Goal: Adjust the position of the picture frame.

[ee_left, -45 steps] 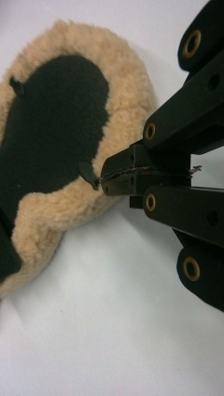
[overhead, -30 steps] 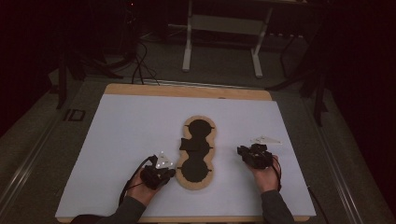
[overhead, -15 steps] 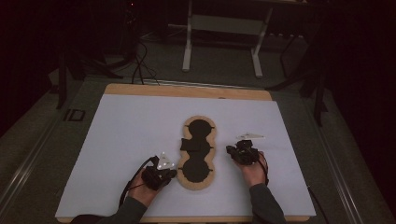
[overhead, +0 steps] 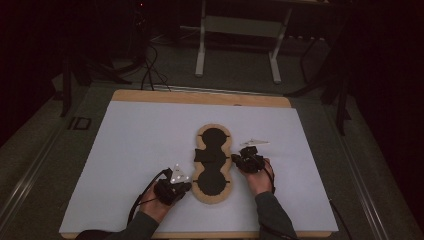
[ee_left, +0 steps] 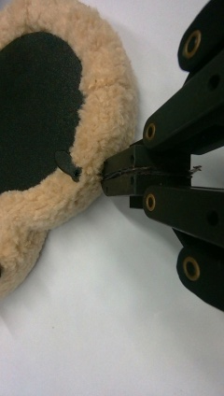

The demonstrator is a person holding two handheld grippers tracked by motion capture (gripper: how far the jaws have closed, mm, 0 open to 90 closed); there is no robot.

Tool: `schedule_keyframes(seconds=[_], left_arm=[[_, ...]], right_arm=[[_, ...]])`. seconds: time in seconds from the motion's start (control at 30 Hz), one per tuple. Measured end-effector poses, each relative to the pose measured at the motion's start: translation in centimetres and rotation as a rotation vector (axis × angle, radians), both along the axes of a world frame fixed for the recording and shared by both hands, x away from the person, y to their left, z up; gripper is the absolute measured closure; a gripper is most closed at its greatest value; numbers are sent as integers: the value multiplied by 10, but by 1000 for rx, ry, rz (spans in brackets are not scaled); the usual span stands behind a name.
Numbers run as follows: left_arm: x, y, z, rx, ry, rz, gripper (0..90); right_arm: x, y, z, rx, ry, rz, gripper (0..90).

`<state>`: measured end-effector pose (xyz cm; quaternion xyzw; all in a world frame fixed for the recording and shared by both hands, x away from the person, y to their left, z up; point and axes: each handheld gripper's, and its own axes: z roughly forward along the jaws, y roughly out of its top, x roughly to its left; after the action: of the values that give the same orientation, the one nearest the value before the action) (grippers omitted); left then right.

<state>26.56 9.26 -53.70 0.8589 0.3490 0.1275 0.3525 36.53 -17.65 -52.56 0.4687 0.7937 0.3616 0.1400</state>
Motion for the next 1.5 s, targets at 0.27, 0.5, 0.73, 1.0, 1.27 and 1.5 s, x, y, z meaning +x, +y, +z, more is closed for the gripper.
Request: schedule_keyframes(seconds=[0.27,0.5,0.73,1.0,1.27,1.5], left_arm=[[-1,-2,-1,-9,-2,-1,900],[-3,-3,-1,-18,-2,0,900],[-5,-6,-1,-14,-6,-15,900],[-8,-10,-2,-15,-12,-25,900],[-14,-20,-3,-8,-32,-36,900],[-17,-24,-3,0,-47,-38,900]], right_arm=[[5,2,-1,11,29,-32,900],[7,1,-1,32,59,-47,900],[5,0,-2,52,100,-63,900],[2,-1,0,25,124,-42,900],[0,-3,4,11,142,-12,900],[1,0,5,4,147,-15,900]])
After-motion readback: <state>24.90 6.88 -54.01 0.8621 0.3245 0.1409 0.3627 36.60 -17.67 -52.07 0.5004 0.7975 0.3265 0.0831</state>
